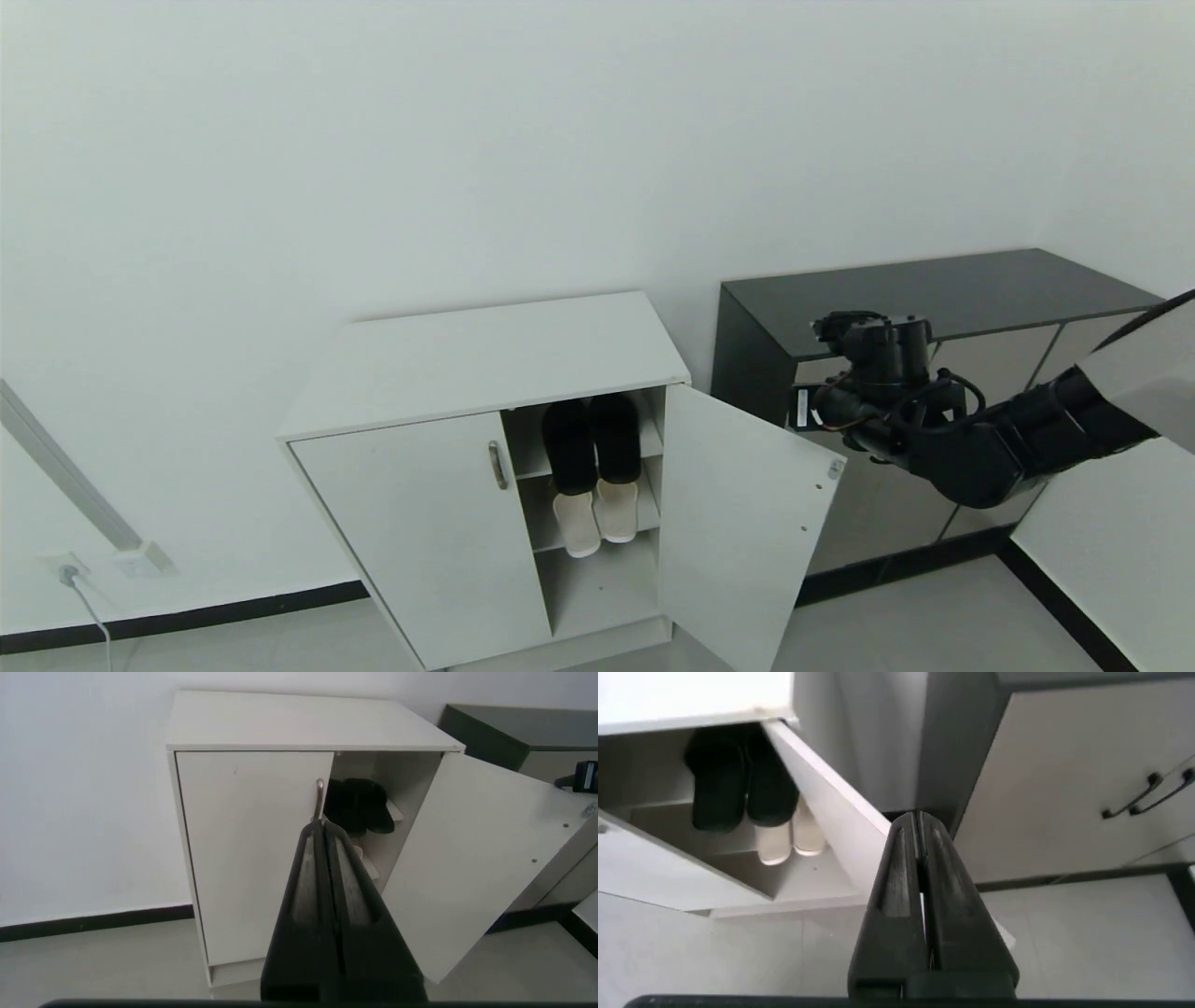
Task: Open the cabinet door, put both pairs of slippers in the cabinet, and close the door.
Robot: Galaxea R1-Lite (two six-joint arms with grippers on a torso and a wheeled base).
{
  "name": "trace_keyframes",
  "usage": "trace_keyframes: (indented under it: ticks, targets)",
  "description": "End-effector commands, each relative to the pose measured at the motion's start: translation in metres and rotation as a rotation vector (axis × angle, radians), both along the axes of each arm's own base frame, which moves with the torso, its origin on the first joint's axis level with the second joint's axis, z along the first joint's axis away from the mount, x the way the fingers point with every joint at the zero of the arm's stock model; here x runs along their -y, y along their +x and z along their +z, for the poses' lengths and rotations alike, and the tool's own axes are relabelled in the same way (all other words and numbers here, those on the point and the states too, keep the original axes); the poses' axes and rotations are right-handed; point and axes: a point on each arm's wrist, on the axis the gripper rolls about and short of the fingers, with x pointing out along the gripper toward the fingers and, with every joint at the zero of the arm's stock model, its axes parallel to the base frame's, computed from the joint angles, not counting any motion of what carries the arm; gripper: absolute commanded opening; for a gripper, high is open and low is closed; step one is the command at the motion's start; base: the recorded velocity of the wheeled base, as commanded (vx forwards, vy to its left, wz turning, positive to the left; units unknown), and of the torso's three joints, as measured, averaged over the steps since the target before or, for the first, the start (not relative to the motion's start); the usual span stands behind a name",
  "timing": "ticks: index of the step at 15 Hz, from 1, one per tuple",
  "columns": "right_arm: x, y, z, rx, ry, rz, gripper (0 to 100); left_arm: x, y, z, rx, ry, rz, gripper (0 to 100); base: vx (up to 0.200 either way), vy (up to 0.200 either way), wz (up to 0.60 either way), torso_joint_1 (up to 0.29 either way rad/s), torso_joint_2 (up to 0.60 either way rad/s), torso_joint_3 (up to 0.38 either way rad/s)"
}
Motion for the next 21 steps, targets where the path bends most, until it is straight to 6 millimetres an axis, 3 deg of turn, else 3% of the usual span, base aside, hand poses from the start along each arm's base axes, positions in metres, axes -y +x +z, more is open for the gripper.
trace_keyframes:
  ticks: [1, 6, 16, 19, 21]
  targets:
    - [0.004, 0.016, -0.029, -0.055, -0.023, -0.023, 0, 0.0, 0.0, 0.0, 0.0, 0.0, 0.0, 0, 0.0, 0.0, 0.0, 0.0, 0.0, 0.0]
    - [0.002, 0.027, -0.048, -0.087, -0.018, -0.034, 0, 0.0, 0.0, 0.0, 0.0, 0.0, 0.0, 0, 0.0, 0.0, 0.0, 0.0, 0.0, 0.0]
    - [0.0, 0.029, -0.06, -0.109, -0.026, -0.034, 0, 0.0, 0.0, 0.0, -0.001, 0.0, 0.0, 0, 0.0, 0.0, 0.0, 0.0, 0.0, 0.0]
    - [-0.009, 0.021, -0.059, -0.112, -0.028, -0.011, 0, 0.0, 0.0, 0.0, 0.0, 0.0, 0.0, 0, 0.0, 0.0, 0.0, 0.0, 0.0, 0.0]
    - [-0.028, 0.005, -0.053, -0.114, -0.012, 0.034, 0, 0.0, 0.0, 0.0, 0.0, -0.002, 0.0, 0, 0.0, 0.0, 0.0, 0.0, 0.0, 0.0]
